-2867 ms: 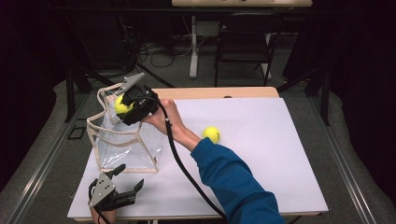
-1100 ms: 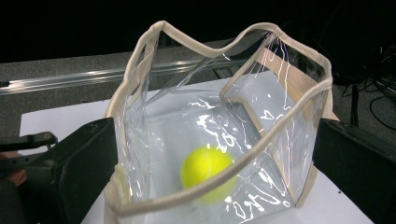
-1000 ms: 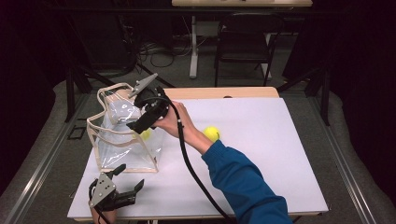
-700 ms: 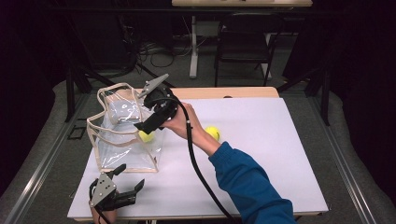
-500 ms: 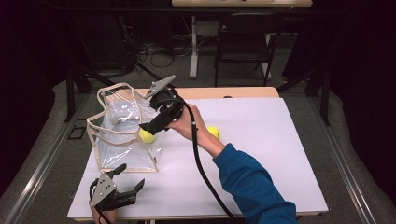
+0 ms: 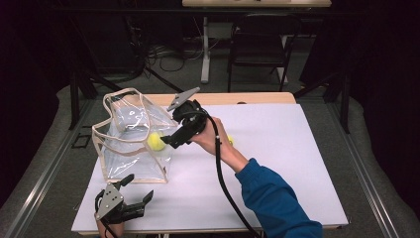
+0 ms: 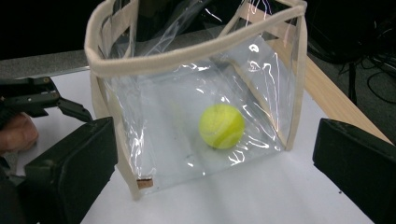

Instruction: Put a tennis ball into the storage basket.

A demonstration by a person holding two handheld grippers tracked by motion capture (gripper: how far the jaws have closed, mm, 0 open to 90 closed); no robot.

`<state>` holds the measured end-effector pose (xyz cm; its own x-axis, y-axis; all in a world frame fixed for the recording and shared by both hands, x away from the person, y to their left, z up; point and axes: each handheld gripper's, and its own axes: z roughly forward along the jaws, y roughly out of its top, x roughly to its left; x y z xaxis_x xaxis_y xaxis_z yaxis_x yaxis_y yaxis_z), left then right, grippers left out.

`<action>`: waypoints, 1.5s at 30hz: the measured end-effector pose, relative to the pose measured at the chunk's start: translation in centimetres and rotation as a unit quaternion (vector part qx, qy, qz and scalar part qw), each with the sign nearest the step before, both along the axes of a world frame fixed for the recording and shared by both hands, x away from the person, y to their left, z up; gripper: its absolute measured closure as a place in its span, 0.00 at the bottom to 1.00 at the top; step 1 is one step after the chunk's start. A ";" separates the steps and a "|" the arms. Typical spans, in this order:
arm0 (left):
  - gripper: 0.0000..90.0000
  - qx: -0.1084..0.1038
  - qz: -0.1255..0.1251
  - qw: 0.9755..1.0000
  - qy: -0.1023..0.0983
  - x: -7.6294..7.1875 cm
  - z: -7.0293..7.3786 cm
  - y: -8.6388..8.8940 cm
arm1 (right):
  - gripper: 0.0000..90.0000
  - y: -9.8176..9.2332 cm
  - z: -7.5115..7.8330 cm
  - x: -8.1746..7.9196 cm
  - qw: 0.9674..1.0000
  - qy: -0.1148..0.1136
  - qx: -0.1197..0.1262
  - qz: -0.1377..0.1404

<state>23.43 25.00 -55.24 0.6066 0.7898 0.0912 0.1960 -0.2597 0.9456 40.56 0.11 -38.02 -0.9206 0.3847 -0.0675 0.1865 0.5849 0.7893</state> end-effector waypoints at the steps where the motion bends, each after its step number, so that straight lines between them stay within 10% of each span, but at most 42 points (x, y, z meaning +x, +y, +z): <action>1: 0.18 -0.001 0.000 1.000 0.000 0.0 0.0 0.0 | 0.00 -0.2 -0.1 -0.1 1.000 0.000 -0.001 -0.002; 45: 0.18 0.001 0.002 1.000 -0.001 -0.3 0.1 0.1 | 0.00 -8.2 -6.8 -3.1 0.999 0.026 -0.017 -0.034</action>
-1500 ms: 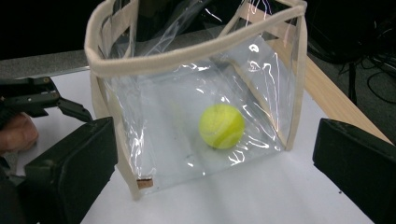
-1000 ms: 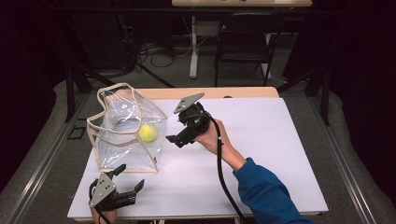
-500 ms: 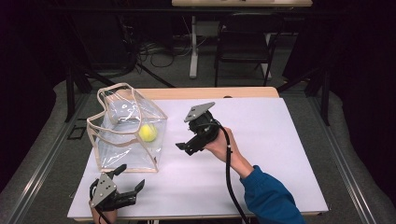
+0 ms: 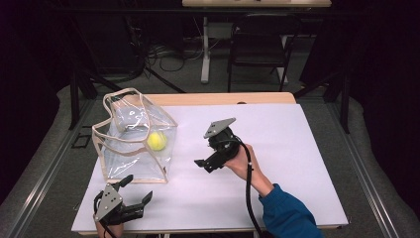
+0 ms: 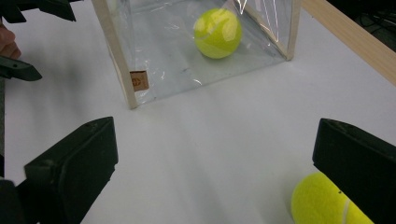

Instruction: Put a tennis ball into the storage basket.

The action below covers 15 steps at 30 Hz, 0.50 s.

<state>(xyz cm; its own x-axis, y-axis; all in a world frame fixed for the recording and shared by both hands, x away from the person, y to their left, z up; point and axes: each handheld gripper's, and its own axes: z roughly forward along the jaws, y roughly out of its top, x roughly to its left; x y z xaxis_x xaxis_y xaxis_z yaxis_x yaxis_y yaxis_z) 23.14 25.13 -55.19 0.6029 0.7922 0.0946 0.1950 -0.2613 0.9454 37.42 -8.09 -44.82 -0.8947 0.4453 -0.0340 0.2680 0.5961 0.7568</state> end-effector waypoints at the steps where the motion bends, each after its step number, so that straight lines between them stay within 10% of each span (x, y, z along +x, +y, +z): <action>1: 0.18 -0.001 0.000 1.000 0.000 0.0 0.0 0.0 | 0.00 -0.2 -0.2 -0.1 1.000 0.001 0.002 -0.001; 15: 0.18 -0.001 0.004 1.000 0.000 -0.1 0.0 0.0 | 0.00 -2.8 -3.2 -1.1 1.000 0.013 -0.001 -0.017</action>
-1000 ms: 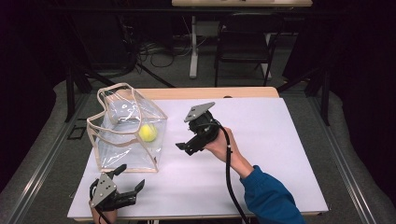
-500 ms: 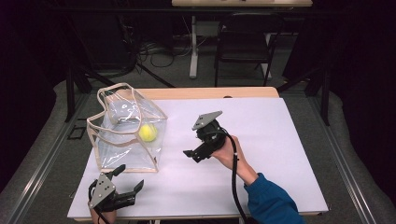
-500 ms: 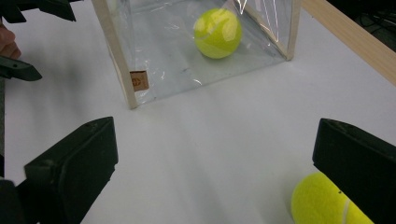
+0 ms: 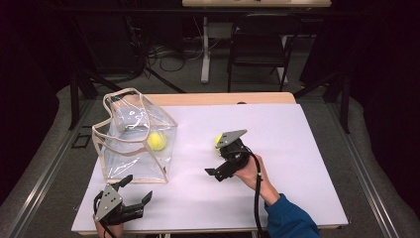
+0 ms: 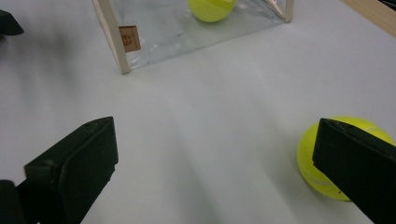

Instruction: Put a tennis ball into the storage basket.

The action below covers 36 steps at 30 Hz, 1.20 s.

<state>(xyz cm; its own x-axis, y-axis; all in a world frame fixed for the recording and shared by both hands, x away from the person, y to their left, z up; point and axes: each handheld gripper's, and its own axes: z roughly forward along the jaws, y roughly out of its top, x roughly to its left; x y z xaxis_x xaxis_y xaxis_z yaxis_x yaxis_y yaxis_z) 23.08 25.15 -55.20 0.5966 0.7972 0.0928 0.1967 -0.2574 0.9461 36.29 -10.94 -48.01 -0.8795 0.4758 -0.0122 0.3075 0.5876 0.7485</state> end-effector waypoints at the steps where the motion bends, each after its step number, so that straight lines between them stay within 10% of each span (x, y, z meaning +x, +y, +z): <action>1: 0.18 0.002 0.000 1.000 0.000 0.0 0.0 0.0 | 0.00 -0.2 -0.2 0.0 1.000 0.000 -0.001 -0.004; 36: 0.18 0.003 -0.002 1.000 -0.003 -0.1 0.1 0.0 | 0.00 -3.8 -1.7 0.3 0.997 0.002 -0.027 -0.069</action>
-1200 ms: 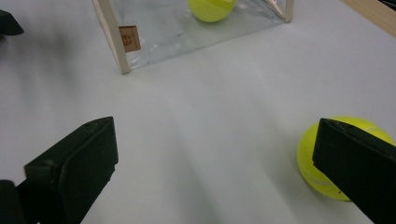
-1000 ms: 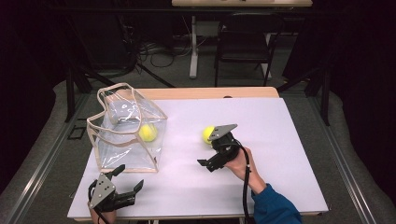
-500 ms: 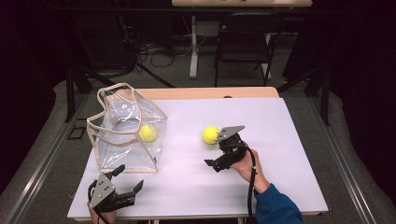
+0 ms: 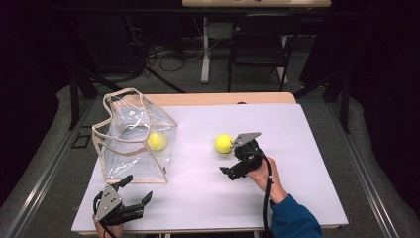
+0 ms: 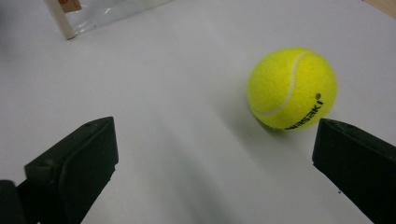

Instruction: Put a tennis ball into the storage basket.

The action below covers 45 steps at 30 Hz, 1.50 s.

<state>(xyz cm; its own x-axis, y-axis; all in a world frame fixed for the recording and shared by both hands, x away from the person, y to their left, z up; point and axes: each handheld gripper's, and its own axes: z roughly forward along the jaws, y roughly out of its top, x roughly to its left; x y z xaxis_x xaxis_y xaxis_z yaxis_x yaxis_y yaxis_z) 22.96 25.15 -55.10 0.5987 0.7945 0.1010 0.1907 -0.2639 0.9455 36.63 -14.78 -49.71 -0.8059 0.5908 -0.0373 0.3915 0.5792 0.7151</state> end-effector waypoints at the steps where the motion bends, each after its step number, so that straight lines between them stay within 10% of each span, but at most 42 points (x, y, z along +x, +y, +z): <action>1: 0.18 0.000 0.000 1.000 0.000 0.0 0.0 0.0 | 0.00 0.0 0.0 0.1 1.000 0.000 0.000 -0.001; 45: 0.18 0.000 -0.003 1.000 0.001 0.1 0.0 -0.1 | 0.00 0.6 -0.4 6.4 0.998 0.041 -0.037 -0.030</action>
<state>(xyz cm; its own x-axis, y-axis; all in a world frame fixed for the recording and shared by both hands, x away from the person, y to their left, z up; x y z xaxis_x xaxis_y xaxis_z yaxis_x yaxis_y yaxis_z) 23.10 25.09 -55.12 0.6042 0.7908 0.0985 0.1916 -0.2642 0.9453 43.04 -14.21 -50.08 -0.7715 0.6360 -0.0172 0.4826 0.6026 0.6356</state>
